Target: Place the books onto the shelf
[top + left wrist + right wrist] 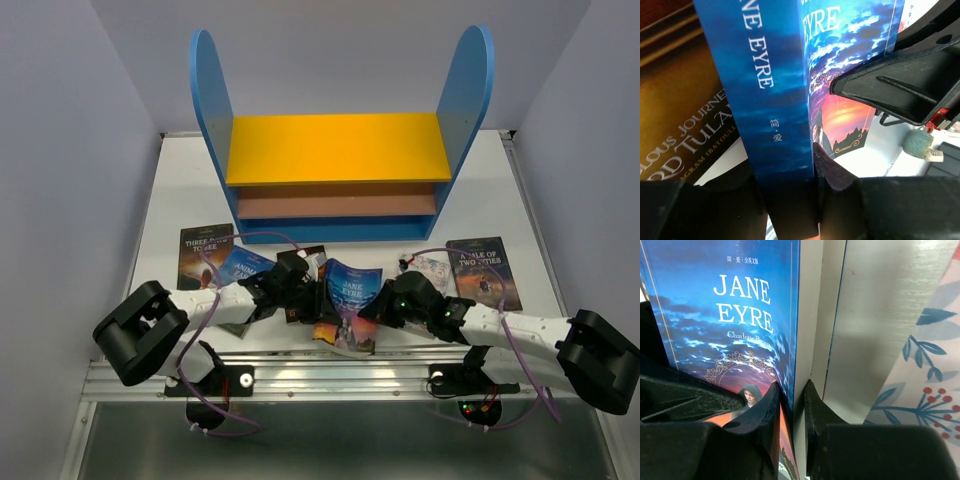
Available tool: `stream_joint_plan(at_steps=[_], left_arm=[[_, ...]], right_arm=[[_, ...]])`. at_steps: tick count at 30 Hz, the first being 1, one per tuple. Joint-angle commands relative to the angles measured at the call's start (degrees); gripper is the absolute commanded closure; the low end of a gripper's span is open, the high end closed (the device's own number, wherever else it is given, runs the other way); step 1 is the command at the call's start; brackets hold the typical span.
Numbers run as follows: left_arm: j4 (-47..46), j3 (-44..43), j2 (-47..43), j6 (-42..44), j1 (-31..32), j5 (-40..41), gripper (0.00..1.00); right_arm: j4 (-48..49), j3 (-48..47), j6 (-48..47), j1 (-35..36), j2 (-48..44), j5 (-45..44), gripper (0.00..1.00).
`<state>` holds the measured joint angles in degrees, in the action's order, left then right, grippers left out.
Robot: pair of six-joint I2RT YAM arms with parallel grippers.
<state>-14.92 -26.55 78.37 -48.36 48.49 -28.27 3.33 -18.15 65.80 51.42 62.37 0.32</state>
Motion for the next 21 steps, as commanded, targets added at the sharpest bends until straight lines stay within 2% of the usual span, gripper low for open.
stream_joint_plan(at_steps=[1,2,3,5,6,8,9,14,18,21], left_arm=[[-2.1,-5.6,-4.5,2.0,1.7,-0.8,1.0],[-1.1,-5.9,-4.8,2.0,1.7,-0.4,1.0],[-0.6,-6.1,-5.6,2.0,1.7,0.5,1.0],[-0.1,-5.9,-6.8,2.0,1.7,1.5,1.0],[0.1,-6.0,-8.5,2.1,1.6,2.0,1.0],[0.9,-6.3,-10.5,2.6,1.7,3.5,1.0],[1.3,-6.5,-12.9,2.7,1.7,4.0,1.0],[8.0,-11.2,-20.3,5.4,1.8,8.8,1.0],[14.6,-17.1,-27.6,8.7,1.8,12.2,1.0],[16.9,-21.4,-30.8,11.3,1.9,11.1,1.0]], right_arm=[[9.1,-1.2,1.1,0.6,-0.2,0.3,0.95],[9.0,-1.2,1.1,0.6,-0.3,0.3,0.9],[8.8,-1.1,1.1,0.6,-0.6,0.1,0.72],[7.1,-1.5,1.0,0.6,-1.3,-0.1,0.51],[6.3,-1.9,0.7,0.6,-1.7,-2.0,0.27],[3.2,-3.2,-0.5,0.6,-3.3,-3.6,0.12],[2.0,-3.7,-0.9,0.6,-3.9,-4.4,0.0],[-10.1,-8.4,-5.1,0.6,-9.3,-10.8,0.0],[-15.0,-11.6,-10.1,0.6,-15.4,-14.9,0.0],[-17.4,-13.3,-12.9,0.6,-20.2,-19.0,0.0]])
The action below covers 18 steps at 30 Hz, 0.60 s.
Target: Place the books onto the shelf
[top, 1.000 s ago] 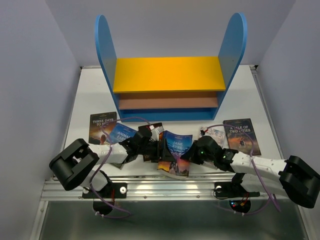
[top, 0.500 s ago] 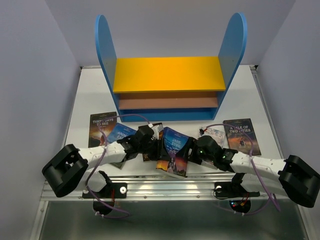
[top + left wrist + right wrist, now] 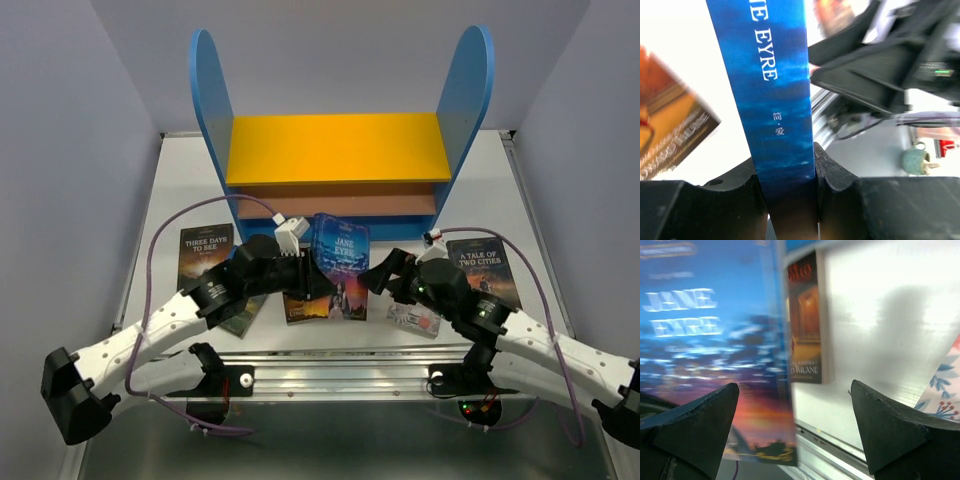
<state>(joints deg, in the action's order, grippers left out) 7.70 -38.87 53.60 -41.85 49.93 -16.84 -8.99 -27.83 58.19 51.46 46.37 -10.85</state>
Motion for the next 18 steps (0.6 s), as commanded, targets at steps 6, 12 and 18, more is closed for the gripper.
stream_joint_plan(at_steps=[6,12,18], left_arm=[[-8.7,-15.4,-9.1,7.5,0.9,-8.7,1.0],[-8.3,-28.2,-1.0,10.1,1.0,11.6,1.0],[-9.0,-42.3,11.7,4.5,1.0,44.3,1.0]], right_arm=[[-9.3,-6.3,-10.1,0.6,-8.5,-15.5,0.0],[-13.1,-9.4,-11.6,0.6,-8.2,-21.2,0.0],[-16.7,-12.3,-12.1,0.6,-7.9,-21.8,0.0]])
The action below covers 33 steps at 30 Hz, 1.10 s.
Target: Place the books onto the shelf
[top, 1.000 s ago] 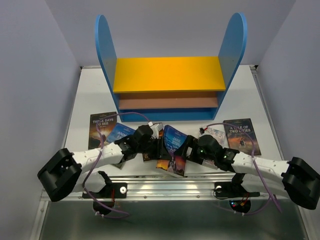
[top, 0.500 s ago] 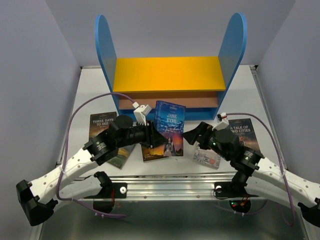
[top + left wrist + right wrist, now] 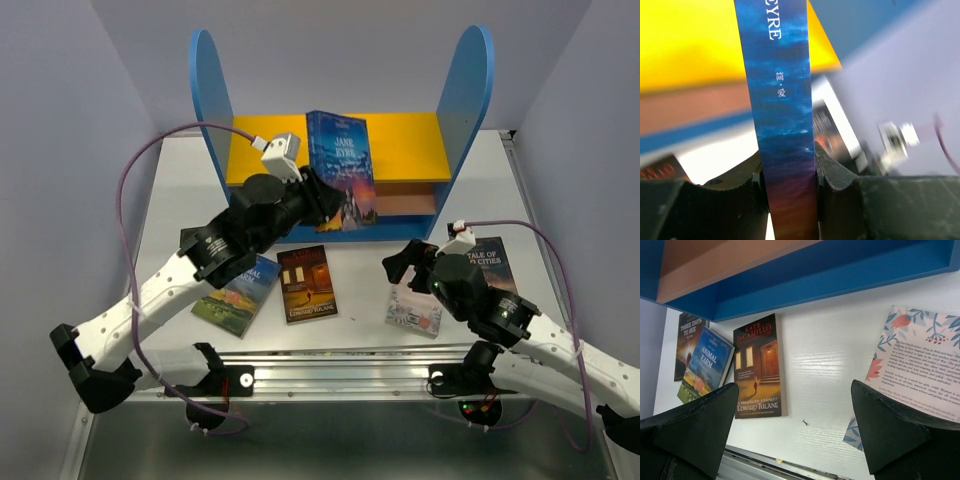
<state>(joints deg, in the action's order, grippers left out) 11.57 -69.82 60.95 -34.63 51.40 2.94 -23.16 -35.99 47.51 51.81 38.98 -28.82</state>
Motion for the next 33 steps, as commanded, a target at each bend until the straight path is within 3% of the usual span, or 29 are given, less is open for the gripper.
stream_joint_plan(at_steps=[1,7,12,16,20,23,26,27,29,30,32,33], left_arm=[[-12.8,-13.0,5.7,-3.7,-0.5,27.6,1.0],[-13.2,-23.3,15.8,-10.6,-0.6,44.2,1.0],[-5.9,-30.9,24.4,-21.5,-1.1,55.2,1.0],[0.3,-32.7,27.6,-30.8,-1.5,58.6,1.0],[2.5,-33.4,30.2,-34.4,-2.8,59.5,0.99],[11.7,-36.4,32.7,-42.5,-4.3,58.2,0.95],[14.4,-36.0,32.6,-45.0,-4.9,57.4,0.78],[14.2,-35.1,32.0,-45.0,-4.9,56.9,0.59],[13.3,-33.9,31.2,-43.9,-4.9,56.5,0.35],[11.9,-33.2,30.7,-43.2,-4.9,55.7,0.17],[10.6,-31.3,29.6,-42.1,-4.9,53.9,0.01],[10.1,-30.2,29.1,-41.6,-4.9,53.6,0.01]], right_arm=[[-2.9,-4.4,-1.4,0.2,-0.4,-3.9,0.0],[-4.0,-6.7,-1.5,0.2,1.6,-2.3,0.0],[-3.9,-11.2,-6.9,0.2,5.3,1.7,0.0],[-3.8,-14.5,-9.0,0.2,6.9,3.2,0.0],[-3.7,-16.0,-10.3,0.2,7.7,4.1,0.0],[-3.7,-16.6,-11.5,0.2,7.8,4.3,0.0],[-3.7,-17.4,-11.3,0.2,7.8,4.4,0.0],[-3.7,-18.1,-11.4,0.2,8.1,3.6,0.0],[-3.7,-19.0,-11.8,0.2,9.1,2.2,0.0],[-3.7,-20.0,-12.6,0.2,10.5,1.2,0.0],[-3.7,-21.0,-12.6,0.2,12.1,-1.1,0.0],[-3.7,-22.4,-12.4,0.2,13.7,-2.0,0.0]])
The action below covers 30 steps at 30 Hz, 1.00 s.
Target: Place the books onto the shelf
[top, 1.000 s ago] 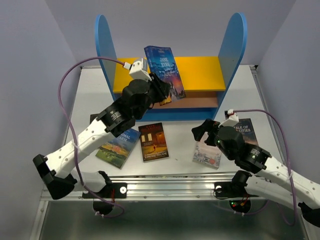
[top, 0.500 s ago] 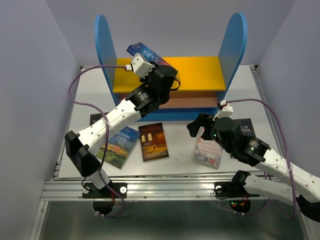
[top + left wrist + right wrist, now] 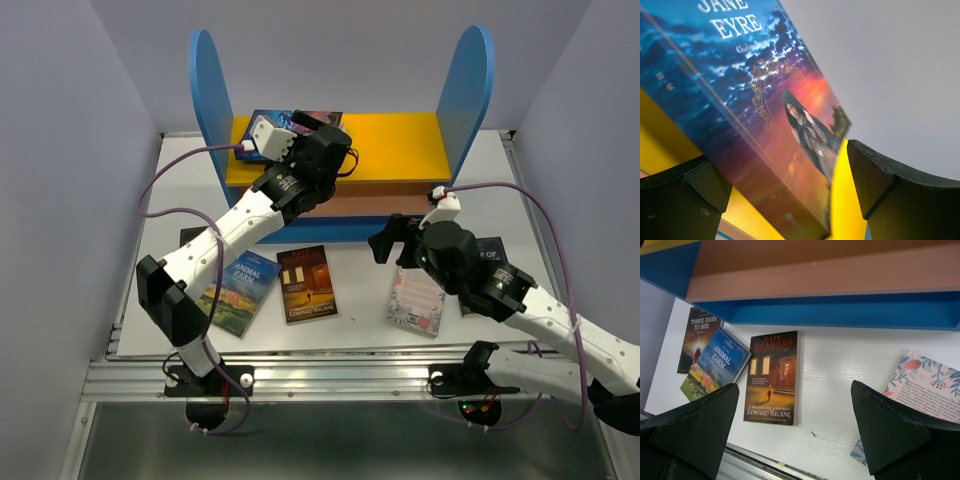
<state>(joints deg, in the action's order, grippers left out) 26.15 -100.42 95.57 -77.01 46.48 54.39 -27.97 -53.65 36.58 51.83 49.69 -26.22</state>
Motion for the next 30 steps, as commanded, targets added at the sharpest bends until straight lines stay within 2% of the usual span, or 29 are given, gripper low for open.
stream_joint_plan(at_steps=[1,11,15,22,24,28,30], left_arm=[[-4.8,0.8,-6.1,1.5,0.0,1.2,0.01],[-8.7,8.5,-13.1,9.9,0.1,-10.6,0.01],[-12.3,16.1,-18.8,14.7,0.2,-21.7,0.01],[-16.3,24.6,-26.4,23.0,0.2,-31.8,0.01],[-16.4,26.0,-27.9,25.1,0.2,-33.3,0.01],[-14.2,27.0,-31.7,30.7,0.2,-35.5,0.01],[-10.5,27.7,-33.4,31.8,0.2,-35.1,0.01]], right_arm=[[1.1,-5.3,-1.4,0.2,4.0,-4.6,0.0],[0.9,-17.9,-4.8,-0.5,15.0,-6.0,0.0],[1.0,-24.3,-9.1,-4.9,19.3,-4.6,0.0],[0.8,-37.7,-17.7,-13.0,31.7,3.9,0.01],[0.9,-40.6,-20.7,-14.1,34.6,6.2,0.04],[0.1,-46.2,-23.7,-17.7,41.0,13.4,0.3],[-0.1,-48.2,-25.8,-18.3,43.7,14.0,0.37]])
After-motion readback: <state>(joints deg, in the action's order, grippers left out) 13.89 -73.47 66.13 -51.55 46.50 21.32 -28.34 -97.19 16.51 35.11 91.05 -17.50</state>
